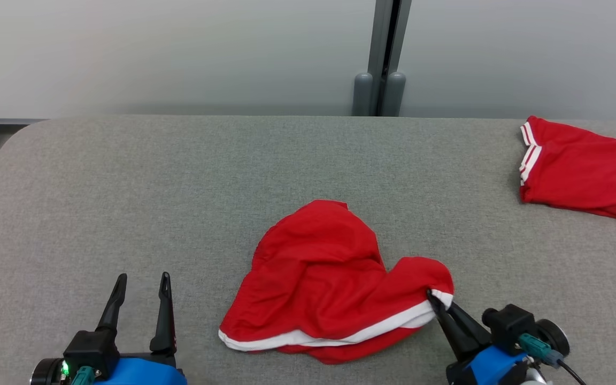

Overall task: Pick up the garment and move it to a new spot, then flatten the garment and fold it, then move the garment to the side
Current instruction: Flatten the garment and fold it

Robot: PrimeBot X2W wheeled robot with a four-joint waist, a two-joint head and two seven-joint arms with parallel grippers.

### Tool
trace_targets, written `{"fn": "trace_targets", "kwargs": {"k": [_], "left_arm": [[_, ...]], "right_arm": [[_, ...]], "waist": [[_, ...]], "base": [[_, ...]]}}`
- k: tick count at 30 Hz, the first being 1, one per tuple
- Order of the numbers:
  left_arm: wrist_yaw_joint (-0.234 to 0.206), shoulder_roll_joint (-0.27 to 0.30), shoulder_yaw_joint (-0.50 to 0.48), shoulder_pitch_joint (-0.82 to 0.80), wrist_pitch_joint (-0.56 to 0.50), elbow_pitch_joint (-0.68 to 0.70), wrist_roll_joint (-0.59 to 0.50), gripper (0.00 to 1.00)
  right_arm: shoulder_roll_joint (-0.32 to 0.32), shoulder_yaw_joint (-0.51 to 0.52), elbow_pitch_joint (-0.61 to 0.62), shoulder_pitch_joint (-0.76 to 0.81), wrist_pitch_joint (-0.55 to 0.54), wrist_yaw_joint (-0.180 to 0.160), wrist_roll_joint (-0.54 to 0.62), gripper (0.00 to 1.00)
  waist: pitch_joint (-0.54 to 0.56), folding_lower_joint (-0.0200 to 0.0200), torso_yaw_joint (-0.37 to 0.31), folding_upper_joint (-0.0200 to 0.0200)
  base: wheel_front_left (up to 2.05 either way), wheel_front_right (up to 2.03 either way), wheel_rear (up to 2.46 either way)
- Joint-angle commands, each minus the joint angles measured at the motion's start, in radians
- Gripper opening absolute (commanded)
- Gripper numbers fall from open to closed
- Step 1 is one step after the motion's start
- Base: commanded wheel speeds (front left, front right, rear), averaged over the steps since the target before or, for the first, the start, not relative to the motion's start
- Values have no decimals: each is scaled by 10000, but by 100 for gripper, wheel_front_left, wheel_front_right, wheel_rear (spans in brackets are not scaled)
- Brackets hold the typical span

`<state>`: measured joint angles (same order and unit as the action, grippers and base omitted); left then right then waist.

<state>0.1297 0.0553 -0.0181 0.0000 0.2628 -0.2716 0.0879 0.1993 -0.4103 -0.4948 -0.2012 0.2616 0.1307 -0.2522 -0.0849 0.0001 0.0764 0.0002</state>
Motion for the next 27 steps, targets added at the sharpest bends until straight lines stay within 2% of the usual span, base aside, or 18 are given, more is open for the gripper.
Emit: {"fn": "trace_targets", "kwargs": {"k": [1, 7, 11, 12, 13, 14, 19, 27], "left_arm": [[9, -6, -12, 47, 26, -14, 34, 100], [11, -24, 50, 61, 24, -52, 78, 100], [12, -30, 59, 121, 24, -67, 82, 100], [12, -33, 61, 140, 24, -73, 91, 100], [12, -36, 69, 149, 24, -84, 93, 100], [12, -37, 69, 164, 24, -88, 98, 100], [13, -44, 54, 274, 24, -65, 81, 100], [14, -45, 7, 393, 24, -14, -10, 100]], "right_arm": [[143, 213, 204, 310, 47, 1, 78, 0], [407, 1270, 870, 1344, 47, 1, 216, 0], [298, 1702, 895, 1826, 47, 1, 224, 0], [236, 1813, 896, 1876, 47, 1, 204, 19], [177, 1909, 887, 1938, 47, 1, 182, 45], [109, 2067, 944, 1983, 47, 1, 174, 100], [-129, 2934, 1565, 2225, 47, 1, 423, 100], [-317, 3745, 2541, 2191, 47, 1, 928, 100]], "waist": [[59, -1, -104, -2], [140, -1, -363, -2], [194, -1, -501, -2], [225, -1, -536, -2], [244, -1, -552, -2], [273, -1, -571, -2], [425, -1, -667, -2], [615, -1, -760, -2]], "base": [[0, 0, 0], [0, 0, 0], [0, 0, 0], [0, 0, 0], [0, 0, 0], [0, 0, 0], [0, 0, 0], [0, 0, 0]]}}
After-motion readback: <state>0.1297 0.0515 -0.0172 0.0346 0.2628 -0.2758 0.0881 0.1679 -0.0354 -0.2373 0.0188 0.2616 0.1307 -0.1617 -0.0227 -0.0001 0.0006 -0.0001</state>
